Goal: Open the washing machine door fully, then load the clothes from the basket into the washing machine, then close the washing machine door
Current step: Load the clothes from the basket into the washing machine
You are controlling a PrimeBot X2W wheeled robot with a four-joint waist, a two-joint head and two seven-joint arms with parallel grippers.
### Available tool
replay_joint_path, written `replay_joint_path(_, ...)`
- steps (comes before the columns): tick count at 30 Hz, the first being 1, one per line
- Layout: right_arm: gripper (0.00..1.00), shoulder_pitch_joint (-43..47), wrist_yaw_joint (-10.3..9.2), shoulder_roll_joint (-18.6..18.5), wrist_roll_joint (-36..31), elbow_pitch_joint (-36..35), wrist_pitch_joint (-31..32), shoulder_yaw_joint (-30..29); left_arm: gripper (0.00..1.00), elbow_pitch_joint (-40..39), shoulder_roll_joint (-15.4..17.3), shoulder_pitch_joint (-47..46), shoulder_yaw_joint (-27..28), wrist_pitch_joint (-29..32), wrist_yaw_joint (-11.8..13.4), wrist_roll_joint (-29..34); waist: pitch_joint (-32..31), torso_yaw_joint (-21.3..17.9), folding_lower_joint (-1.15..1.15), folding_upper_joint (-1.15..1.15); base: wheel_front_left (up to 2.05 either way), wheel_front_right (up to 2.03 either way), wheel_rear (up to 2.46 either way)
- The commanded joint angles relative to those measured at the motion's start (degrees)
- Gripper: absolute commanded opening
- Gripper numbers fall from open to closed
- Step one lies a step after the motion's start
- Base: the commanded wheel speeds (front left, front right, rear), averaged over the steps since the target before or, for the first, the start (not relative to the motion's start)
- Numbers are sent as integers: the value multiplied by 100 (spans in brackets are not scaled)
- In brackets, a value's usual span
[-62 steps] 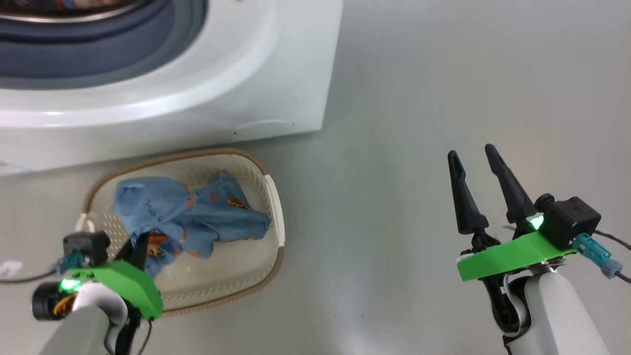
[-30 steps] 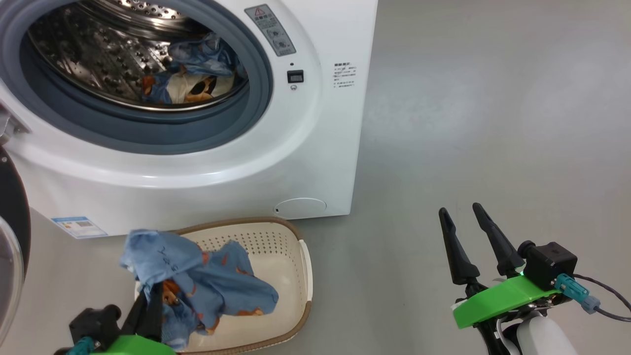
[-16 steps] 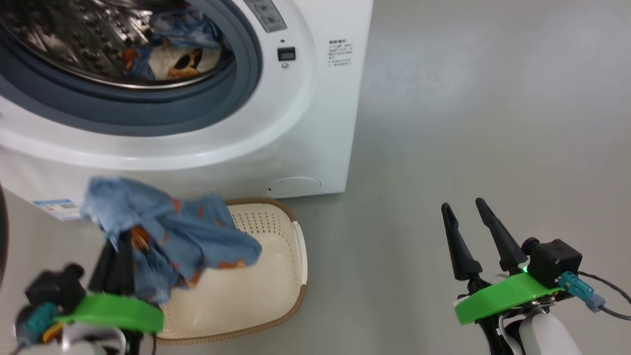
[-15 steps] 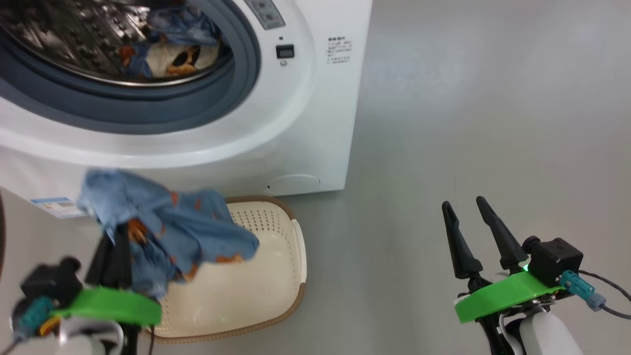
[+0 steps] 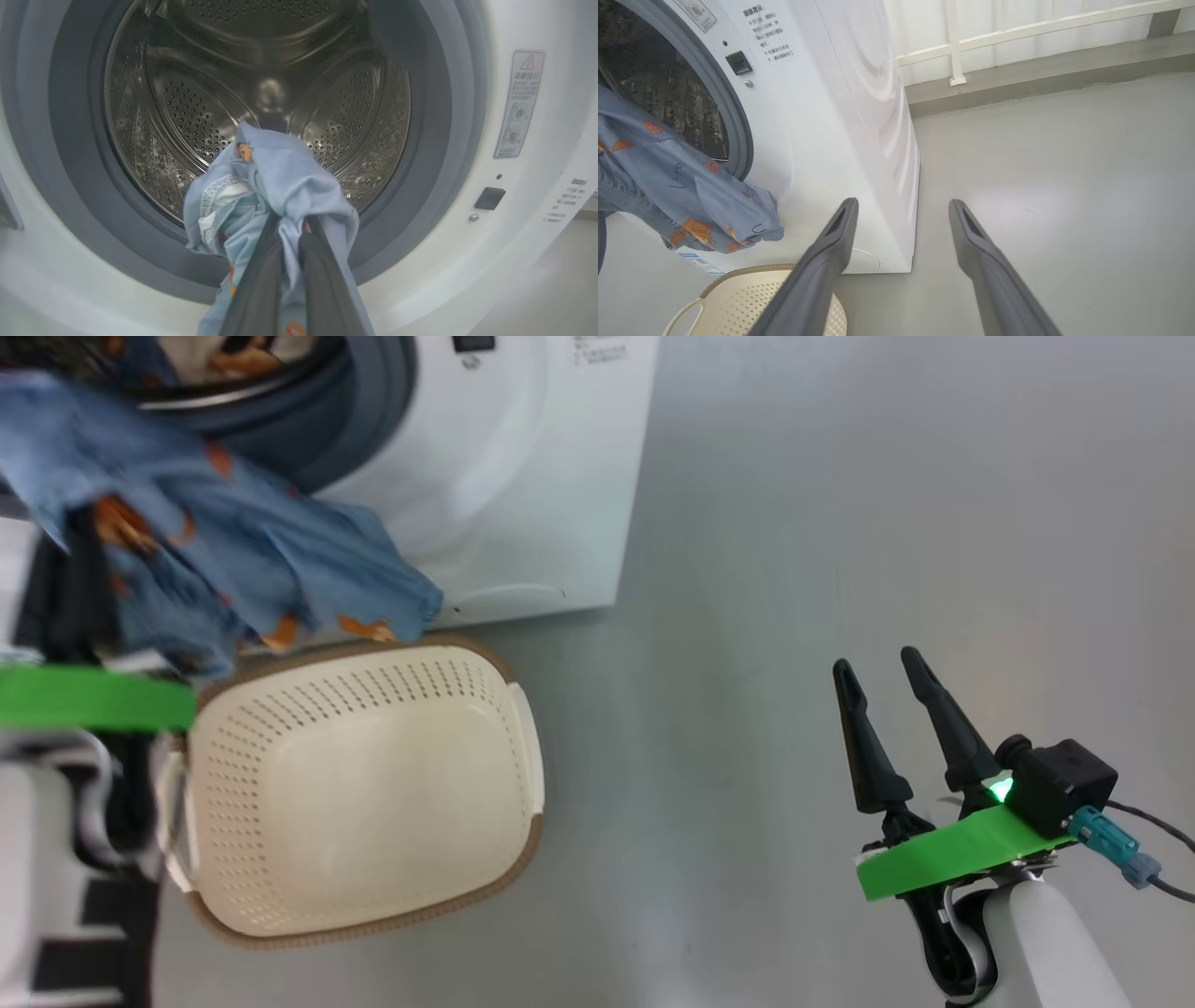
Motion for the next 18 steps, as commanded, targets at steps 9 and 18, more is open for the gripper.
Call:
replay_joint_path(9, 100, -235, 9, 12, 100, -386, -28, 165, 0, 717, 989, -1538, -29, -37, -15, -430, 1158, -595, 0, 0, 0, 0, 0)
replay_joint_path(18, 100, -372, 9, 12, 312, -583, -28, 206, 0, 1835, 1803, -3168, -550, 97, -15, -975, 1936, -984, 0, 0, 0, 0, 0)
